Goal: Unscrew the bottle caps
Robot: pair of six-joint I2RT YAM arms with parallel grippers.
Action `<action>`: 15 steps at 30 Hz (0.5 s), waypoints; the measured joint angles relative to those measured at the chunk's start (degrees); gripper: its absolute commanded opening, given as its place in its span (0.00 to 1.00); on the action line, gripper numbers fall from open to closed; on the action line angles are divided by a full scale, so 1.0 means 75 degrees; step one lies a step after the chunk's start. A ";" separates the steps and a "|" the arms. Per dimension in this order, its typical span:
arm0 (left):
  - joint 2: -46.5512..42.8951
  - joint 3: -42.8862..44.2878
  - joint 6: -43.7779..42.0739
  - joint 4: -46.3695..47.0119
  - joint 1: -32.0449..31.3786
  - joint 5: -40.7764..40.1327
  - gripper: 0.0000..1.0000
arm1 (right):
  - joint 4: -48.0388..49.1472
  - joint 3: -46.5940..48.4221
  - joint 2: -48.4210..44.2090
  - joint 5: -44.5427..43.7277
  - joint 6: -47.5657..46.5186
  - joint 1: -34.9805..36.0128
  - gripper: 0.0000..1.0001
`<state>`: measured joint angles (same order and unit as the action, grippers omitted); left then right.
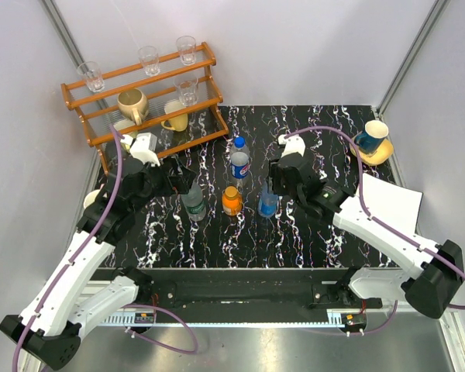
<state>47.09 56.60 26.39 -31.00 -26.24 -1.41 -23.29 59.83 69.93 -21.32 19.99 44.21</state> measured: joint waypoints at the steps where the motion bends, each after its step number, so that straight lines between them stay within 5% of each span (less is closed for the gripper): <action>1: 0.0000 0.0000 0.0000 0.0000 0.0000 0.0000 0.99 | -0.0003 0.0000 -0.0020 -0.0035 0.0003 0.0000 0.45; 7: 0.0114 0.0041 0.0000 0.0029 -0.0050 -0.0003 0.99 | -0.0286 0.0029 -0.0784 -0.0093 0.0026 0.0000 0.25; 11: 0.0391 0.0297 -0.0076 0.0306 -0.0498 -0.0032 0.99 | -0.0895 0.0833 -0.1244 0.0128 0.0154 -0.0067 0.02; 15: 0.0542 0.0554 -0.0291 0.0842 -0.0708 0.0256 0.99 | -0.1049 0.1536 -0.1355 0.0927 0.0417 -0.0323 0.00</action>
<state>51.16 60.75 24.21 -24.69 -31.55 0.51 -31.16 71.35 59.77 -14.37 23.11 41.78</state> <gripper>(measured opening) 0.987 0.422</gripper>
